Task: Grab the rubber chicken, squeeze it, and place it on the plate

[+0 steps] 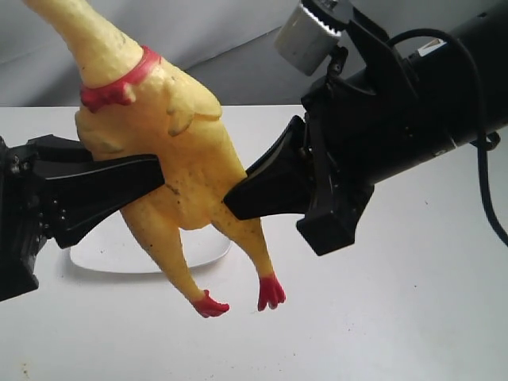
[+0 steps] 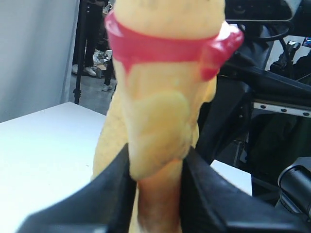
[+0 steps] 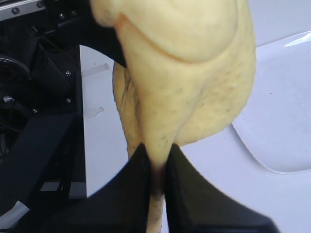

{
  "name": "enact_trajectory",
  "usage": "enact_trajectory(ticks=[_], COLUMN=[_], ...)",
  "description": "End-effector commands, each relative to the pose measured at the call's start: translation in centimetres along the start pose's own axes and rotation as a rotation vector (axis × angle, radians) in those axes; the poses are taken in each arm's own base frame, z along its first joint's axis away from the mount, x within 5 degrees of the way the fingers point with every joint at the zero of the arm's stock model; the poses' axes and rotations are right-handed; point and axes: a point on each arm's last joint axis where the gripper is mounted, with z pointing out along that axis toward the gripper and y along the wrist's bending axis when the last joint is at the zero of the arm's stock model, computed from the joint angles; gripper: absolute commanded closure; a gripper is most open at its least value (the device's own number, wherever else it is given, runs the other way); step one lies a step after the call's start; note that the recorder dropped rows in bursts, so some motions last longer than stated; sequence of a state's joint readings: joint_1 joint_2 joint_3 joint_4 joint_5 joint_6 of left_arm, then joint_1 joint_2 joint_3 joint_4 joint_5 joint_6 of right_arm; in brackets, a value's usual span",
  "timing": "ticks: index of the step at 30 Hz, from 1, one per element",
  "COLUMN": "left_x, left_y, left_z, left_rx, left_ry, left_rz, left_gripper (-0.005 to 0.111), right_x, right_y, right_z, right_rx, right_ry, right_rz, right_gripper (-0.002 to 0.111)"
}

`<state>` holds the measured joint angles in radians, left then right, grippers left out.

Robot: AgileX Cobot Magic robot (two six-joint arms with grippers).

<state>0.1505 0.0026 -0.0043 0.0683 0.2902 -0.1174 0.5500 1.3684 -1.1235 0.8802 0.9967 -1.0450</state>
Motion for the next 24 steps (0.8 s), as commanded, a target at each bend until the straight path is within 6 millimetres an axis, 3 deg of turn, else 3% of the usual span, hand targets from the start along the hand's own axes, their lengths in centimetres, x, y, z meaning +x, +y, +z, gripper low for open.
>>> enact_trajectory(ticks=[1,13,20,24], left_x=[0.1,0.1,0.1,0.1], left_y=[0.0,0.0,0.0,0.0], left_z=[0.0,0.0,0.0,0.0], left_rx=[0.001,0.001,0.001,0.001], left_ry=[-0.003,-0.003,-0.003,-0.003], left_rz=[-0.012,-0.012,-0.012,-0.012], left_gripper=[0.106,0.106,0.106,0.106], right_x=[-0.3,-0.4,-0.9,-0.9], right_y=[0.3,0.0,-1.8,-3.4], right_z=[-0.3,-0.3,-0.6,0.3], right_rx=[-0.007,0.020,0.225,0.283], right_ry=[-0.028,-0.044,-0.097,-0.100], right_rz=[0.010,0.010,0.014,0.036], right_gripper=[0.108,0.108,0.108,0.108])
